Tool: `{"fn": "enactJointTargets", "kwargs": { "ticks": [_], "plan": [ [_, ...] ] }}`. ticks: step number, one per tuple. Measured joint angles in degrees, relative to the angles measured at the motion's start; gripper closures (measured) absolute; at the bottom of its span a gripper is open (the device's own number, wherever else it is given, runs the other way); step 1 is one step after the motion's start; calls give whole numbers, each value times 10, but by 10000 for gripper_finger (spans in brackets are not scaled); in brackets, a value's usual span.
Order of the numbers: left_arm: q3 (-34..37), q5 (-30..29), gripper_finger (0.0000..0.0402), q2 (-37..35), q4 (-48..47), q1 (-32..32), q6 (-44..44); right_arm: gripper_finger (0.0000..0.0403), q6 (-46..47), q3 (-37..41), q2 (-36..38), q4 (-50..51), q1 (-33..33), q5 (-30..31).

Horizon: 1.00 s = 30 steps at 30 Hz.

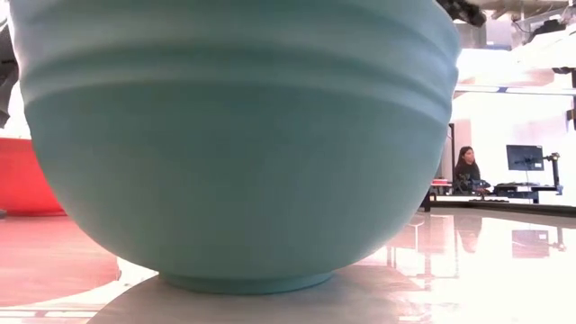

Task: Place and stack bowls onto a shelf
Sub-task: Put the dark green bowl on the shelf

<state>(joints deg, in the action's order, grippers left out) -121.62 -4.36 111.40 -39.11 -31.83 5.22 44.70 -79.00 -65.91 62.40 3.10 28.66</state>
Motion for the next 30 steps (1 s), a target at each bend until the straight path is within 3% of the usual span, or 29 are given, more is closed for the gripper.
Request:
{"fn": "enactJointTargets", "kwargs": {
  "ticks": [5, 11, 15, 23, 30],
  "plan": [
    [2, 0, 196, 2, -101, -10, -1, 291, -28, 0, -32, -20, 23, -43],
    [34, 0, 196, -22, -156, -2, 0, 248, -62, 0, -64, -18, 41, -93],
    [78, -20, 196, -67, -163, 0, 1, 227, -69, 0, -66, -1, 50, -95],
    [240, -56, 196, -205, -115, -12, 39, 216, -108, 0, -59, -18, 72, -95],
    [427, -89, 196, -354, -52, -1, 137, 216, -148, 0, -65, -27, 103, -123]
  ]
}}
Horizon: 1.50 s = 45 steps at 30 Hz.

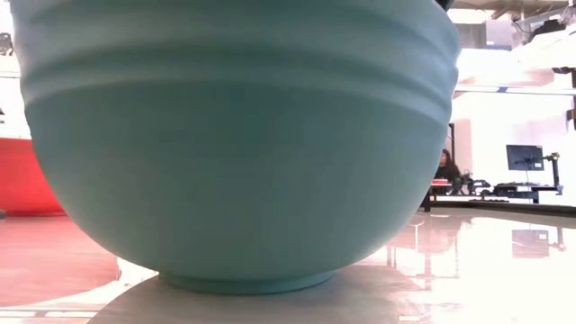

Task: Place and stack bowls onto a shelf
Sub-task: Put the dark green bowl on the shelf

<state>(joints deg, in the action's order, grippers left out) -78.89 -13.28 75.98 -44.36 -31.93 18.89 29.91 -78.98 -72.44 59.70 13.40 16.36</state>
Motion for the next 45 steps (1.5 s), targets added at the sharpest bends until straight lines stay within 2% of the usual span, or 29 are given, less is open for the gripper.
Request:
{"fn": "enactJointTargets", "kwargs": {
  "ticks": [2, 8, 14, 21, 26, 31, 35, 38, 41, 45],
  "plan": [
    [48, -9, 196, -39, 10, 6, 18, 216, -11, 0, 0, -22, 7, -10],
    [159, -14, 196, -133, 15, 31, 82, 216, -45, 0, 0, -128, 33, -100],
    [235, -37, 196, -187, 17, 43, 143, 216, -44, 0, 0, -183, 49, -103],
    [266, -37, 196, -189, 19, 43, 153, 216, -39, 0, -12, -187, 57, -102],
    [268, -35, 196, -186, 24, 43, 152, 216, -40, 10, -67, -189, 42, -105],
    [268, 1, 196, -187, 24, 60, 180, 216, -63, 11, -126, -194, 0, -120],
    [268, 9, 196, -182, 30, 114, 182, 216, -103, 11, -174, -218, -33, -124],
    [268, -3, 196, -181, 46, 171, 198, 216, -122, 11, -206, -230, -53, -153],
    [267, -29, 196, -177, 74, 234, 229, 216, -124, 11, -228, -232, -75, -179],
    [267, -80, 196, -167, 128, 324, 268, 216, -124, 12, -246, -232, -114, -183]
  ]
}}
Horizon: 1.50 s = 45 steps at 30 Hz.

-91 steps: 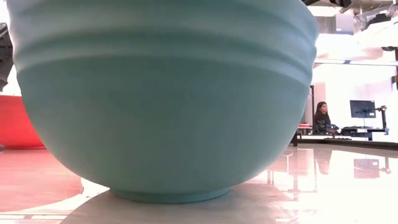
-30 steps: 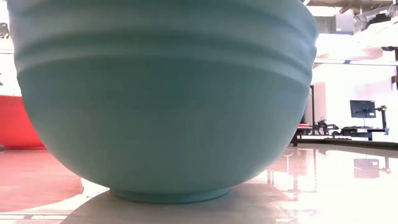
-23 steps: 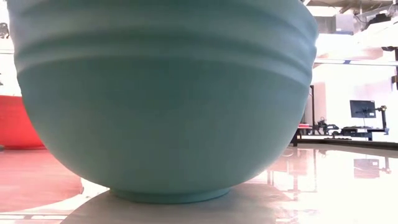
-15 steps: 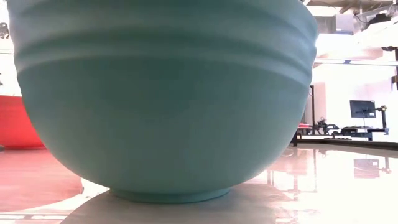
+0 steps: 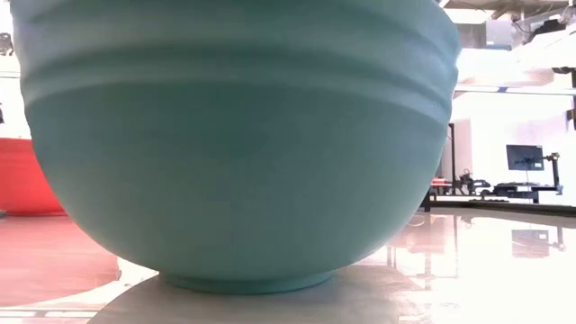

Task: Place and stack bowls onto a shelf
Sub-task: Put the dark green bowl on the shelf

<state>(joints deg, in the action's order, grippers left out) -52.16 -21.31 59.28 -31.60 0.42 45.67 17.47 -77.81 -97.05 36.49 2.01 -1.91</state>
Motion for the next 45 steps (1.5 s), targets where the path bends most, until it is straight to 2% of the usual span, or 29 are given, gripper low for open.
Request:
{"fn": "enactJointTargets", "kwargs": {
  "ticks": [6, 10, 21, 27, 35, 41, 45],
  "plan": [
    [0, -61, 196, 45, 83, 113, 38, 218, 0, 0, -9, -14, -61, 1],
    [0, -72, 196, 84, 141, 160, 59, 223, 23, -1, -16, -19, -97, 1],
    [-9, -27, 196, 152, 223, 240, 7, 225, 247, 0, -66, -33, -171, 30],
    [-9, -25, 196, 197, 269, 296, -23, 225, 318, -1, -83, -16, -233, 32],
    [-9, -18, 196, 253, 297, 309, -44, 225, 389, -1, -84, -38, -287, 86],
    [-9, -19, 196, 260, 296, 306, -45, 225, 402, -2, -122, -142, -283, 108],
    [-9, -19, 196, 260, 293, 305, -45, 226, 427, -1, -139, -136, -280, 111]
  ]
}}
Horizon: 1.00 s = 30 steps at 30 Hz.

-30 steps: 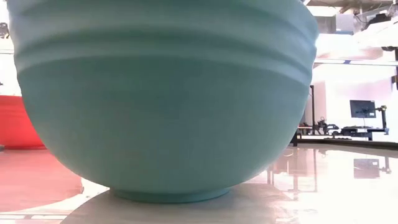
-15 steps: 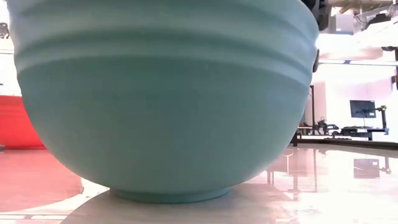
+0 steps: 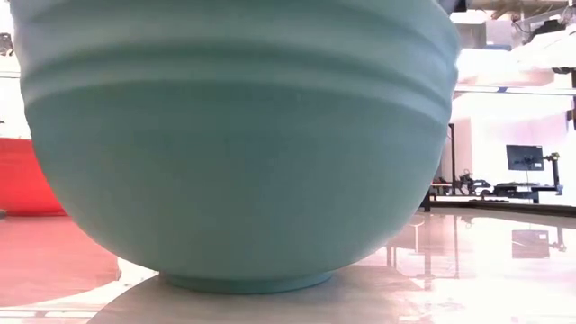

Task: Place and stack bowls onto a shelf
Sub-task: Put the dark green bowl on the shelf

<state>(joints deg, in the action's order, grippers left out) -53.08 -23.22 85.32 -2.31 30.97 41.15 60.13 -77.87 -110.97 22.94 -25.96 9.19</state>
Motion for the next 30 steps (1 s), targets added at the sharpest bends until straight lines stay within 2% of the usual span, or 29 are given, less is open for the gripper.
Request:
{"fn": "enactJointTargets", "kwargs": {
  "ticks": [6, 13, 17, 24, 27, 30],
  "plan": [
    [0, -10, 196, 0, -10, 0, 5, 257, 14, 0, -19, 41, 3, -15],
    [0, -26, 196, 1, -11, -16, 6, 376, 16, -2, -13, 49, 2, -10],
    [0, -11, 196, 1, -2, -34, 5, 375, 31, -11, -9, 69, 2, 35],
    [0, 62, 196, 1, 3, -59, 0, 374, -7, -105, -9, 200, -7, 165],
    [0, 62, 199, 1, -5, -65, -1, 374, -60, -148, -9, 237, -7, 195],
    [-1, 41, 220, 1, -16, -70, 7, 371, -109, -188, -9, 274, -5, 216]
  ]
}}
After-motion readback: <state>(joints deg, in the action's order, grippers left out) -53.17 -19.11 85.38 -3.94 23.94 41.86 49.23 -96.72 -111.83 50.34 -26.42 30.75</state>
